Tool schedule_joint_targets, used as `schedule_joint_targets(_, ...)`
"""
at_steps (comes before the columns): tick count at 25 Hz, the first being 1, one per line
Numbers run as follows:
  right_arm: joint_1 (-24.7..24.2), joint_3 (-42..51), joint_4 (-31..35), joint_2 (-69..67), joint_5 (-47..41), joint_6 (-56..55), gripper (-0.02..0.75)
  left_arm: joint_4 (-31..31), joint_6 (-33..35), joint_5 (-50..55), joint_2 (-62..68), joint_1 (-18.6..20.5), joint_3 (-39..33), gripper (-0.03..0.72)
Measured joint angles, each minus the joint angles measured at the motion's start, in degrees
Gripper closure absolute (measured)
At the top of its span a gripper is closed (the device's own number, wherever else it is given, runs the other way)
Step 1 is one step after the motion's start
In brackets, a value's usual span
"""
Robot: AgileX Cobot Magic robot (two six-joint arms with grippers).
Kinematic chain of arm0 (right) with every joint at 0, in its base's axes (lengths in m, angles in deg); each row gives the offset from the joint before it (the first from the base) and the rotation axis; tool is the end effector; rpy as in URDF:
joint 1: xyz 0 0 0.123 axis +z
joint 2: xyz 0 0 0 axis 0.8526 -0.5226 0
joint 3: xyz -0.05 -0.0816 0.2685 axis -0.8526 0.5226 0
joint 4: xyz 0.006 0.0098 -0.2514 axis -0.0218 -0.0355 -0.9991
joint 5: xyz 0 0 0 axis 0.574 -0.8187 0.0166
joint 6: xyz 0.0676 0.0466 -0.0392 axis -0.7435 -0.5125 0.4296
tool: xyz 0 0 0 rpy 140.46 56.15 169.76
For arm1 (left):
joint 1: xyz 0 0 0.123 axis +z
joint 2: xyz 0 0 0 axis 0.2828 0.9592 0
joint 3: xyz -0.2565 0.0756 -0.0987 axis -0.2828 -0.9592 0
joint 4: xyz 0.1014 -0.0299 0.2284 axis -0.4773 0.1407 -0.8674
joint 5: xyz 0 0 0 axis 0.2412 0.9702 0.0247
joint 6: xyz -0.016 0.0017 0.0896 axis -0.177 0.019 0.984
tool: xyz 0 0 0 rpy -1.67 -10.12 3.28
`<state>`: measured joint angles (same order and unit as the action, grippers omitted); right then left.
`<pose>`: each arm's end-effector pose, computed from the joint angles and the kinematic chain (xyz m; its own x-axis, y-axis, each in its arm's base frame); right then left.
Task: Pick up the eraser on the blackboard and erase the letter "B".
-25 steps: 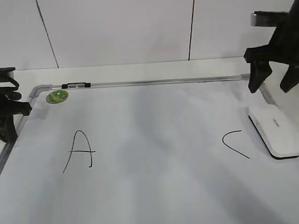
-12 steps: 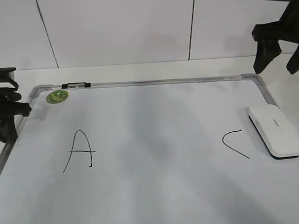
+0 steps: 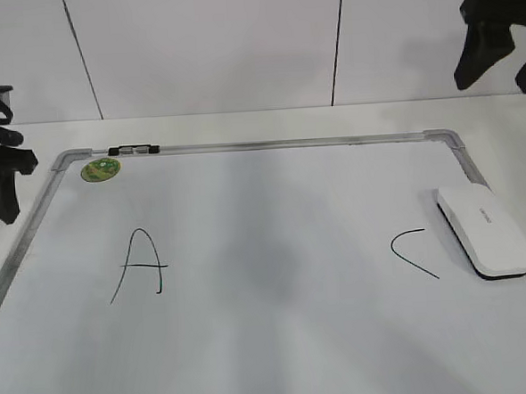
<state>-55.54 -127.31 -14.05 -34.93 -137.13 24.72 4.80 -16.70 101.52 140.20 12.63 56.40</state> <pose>0.3552 0.0324 0.3353 -0.9431 -0.0030 -0.3326 -0.0599 0.9852 0.1607 0.3872 -0.0285 0.1989 -0.9947 0.0588 -0.0838 0.0616 0.9976 -0.0304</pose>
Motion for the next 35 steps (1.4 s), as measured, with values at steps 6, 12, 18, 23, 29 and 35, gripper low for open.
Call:
schedule_joint_targets(6, 0.0, 1.76, 2.01, 6.73, -0.22, -0.04, 0.152, 0.0, 0.0, 7.35, -3.83, 0.0, 2.1, 0.393)
schedule_joint_targets(12, 0.0, 11.03, 2.23, 17.77, -0.68, -0.04, 0.153, 0.86, 0.0, 8.2, -11.13, 0.0, 2.11, 0.424)
schedule_joint_targets(18, 0.0, 22.72, 2.23, 32.45, -1.07, 0.76, 0.153, 1.33, 0.0, 8.47, -25.91, 0.0, -2.68, 0.434)
schedule_joint_targets(23, 0.0, 31.7, 2.23, 45.84, -1.41, 0.9, 0.153, 1.68, 0.0, 9.13, -40.97, 0.0, -9.35, 0.449)
schedule_joint_targets(29, 0.0, 41.14, 2.23, 61.72, -1.75, 0.97, 0.153, 3.43, 0.0, 10.14, -61.76, -0.11, -18.12, 0.452)
schedule_joint_targets(35, 0.0, 48.28, 2.23, 75.82, -1.99, 0.97, 0.153, 4.88, 0.17, 10.97, -78.59, -0.73, -25.17, 0.453)
